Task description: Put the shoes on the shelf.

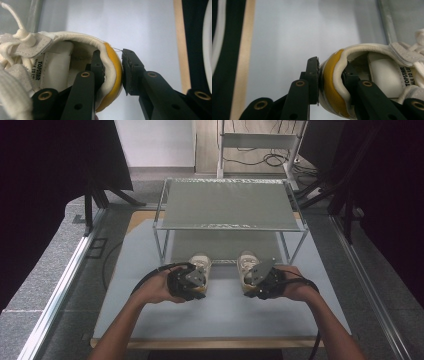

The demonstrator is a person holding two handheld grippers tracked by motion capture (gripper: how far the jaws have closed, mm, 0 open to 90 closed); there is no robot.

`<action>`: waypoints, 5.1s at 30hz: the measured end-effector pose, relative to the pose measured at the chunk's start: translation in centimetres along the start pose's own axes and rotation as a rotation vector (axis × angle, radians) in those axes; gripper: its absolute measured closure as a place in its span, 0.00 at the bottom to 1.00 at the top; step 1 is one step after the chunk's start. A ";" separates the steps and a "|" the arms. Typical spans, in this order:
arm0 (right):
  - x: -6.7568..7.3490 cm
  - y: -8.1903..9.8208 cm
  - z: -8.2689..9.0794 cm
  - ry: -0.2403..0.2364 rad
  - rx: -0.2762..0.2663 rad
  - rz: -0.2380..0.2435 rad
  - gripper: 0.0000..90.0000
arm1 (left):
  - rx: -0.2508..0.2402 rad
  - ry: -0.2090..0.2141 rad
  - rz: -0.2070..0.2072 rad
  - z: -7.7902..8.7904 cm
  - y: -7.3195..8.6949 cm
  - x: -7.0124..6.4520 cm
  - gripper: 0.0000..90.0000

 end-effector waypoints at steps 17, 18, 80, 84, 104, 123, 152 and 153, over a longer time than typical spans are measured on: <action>-4.8 -1.5 -2.4 0.025 -0.020 -0.007 0.81 | -0.001 -0.009 0.001 -2.8 -3.1 5.1 0.81; -5.0 -1.5 -2.5 0.027 -0.017 -0.006 0.81 | -0.004 -0.009 -0.002 -2.9 -3.2 5.4 0.81; -1.1 0.4 -5.6 0.390 -0.207 -0.354 1.00 | -0.284 -0.264 0.599 -5.7 -0.1 2.0 0.90; -2.5 0.3 -6.1 0.420 -0.207 -0.396 1.00 | -0.292 -0.270 0.640 -6.7 -0.2 3.7 0.92; -7.0 -0.3 -6.4 0.500 -0.208 -0.457 1.00 | -0.265 -0.302 0.661 -7.4 -0.6 8.1 0.97; -9.3 0.6 -7.8 0.634 -0.240 -0.485 1.00 | -0.296 -0.331 0.677 -8.6 -1.0 10.2 0.95; -11.2 3.5 -6.5 0.794 -0.213 -0.539 1.00 | -0.250 -0.523 0.855 -7.6 3.7 13.0 0.91; -11.3 3.6 -6.9 0.795 -0.200 -0.542 1.00 | -0.240 -0.543 0.859 -7.7 3.8 13.4 0.91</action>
Point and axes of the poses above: each handheld gripper's, and its own axes: z roughly backward along the jaws, y roughly out of its underside, x roughly to its left, the point moved 5 cm from there along -z, roughly forward along the jaws, and after that the axes turned 1 degree about -y, right-handed, at the moved point
